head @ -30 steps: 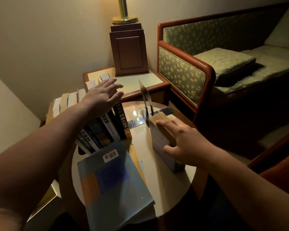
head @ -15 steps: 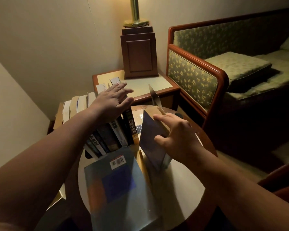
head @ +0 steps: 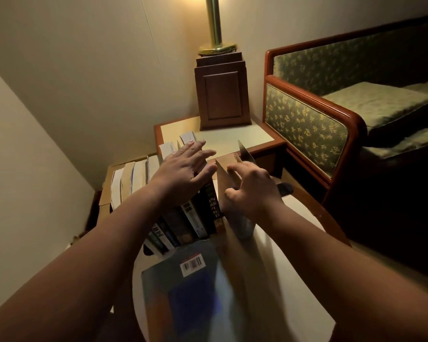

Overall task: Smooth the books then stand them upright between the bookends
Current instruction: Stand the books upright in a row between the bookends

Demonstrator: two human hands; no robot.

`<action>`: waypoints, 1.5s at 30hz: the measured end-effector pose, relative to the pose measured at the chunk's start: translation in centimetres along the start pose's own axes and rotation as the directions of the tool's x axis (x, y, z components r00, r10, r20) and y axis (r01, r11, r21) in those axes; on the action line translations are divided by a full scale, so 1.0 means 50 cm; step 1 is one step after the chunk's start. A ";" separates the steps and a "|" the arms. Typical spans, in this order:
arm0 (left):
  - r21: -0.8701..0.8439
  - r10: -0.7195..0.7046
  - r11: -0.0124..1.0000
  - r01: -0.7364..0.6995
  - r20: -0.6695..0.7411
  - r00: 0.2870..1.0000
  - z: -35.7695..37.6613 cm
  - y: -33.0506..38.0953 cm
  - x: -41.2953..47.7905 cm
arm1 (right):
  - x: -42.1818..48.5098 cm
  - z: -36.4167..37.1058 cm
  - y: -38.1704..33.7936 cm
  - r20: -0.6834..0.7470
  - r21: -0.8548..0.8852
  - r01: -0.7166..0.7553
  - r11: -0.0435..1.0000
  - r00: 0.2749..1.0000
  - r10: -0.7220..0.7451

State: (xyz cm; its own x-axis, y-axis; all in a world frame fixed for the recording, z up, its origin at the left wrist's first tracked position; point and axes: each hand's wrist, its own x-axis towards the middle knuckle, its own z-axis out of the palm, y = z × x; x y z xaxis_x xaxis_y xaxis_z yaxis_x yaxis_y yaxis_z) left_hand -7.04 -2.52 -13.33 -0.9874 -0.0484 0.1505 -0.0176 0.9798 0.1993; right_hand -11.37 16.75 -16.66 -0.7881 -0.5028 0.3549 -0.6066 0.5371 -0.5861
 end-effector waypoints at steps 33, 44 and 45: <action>0.079 0.041 0.995 -0.055 0.167 0.985 -0.050 0.024 0.058 | 0.015 0.225 0.124 0.418 0.820 -0.458 0.344 0.889 0.187; 0.302 0.110 0.927 -0.220 0.343 0.933 -0.037 0.060 0.099 | 0.037 0.251 0.131 0.426 0.773 -0.468 0.427 0.883 0.197; 0.303 0.108 0.927 -0.220 0.345 0.932 -0.038 0.060 0.098 | 0.037 0.250 0.130 0.429 0.766 -0.471 0.437 0.882 0.198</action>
State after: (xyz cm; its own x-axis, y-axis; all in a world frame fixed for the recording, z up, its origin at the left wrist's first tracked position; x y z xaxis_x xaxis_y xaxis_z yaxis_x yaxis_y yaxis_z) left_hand -11.63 -0.17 -10.16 -0.9768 0.1278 -0.1719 0.1529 0.9780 -0.1421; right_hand -15.48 10.87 -28.92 -0.7701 -0.6274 -0.1151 0.1853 -0.0474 -0.9815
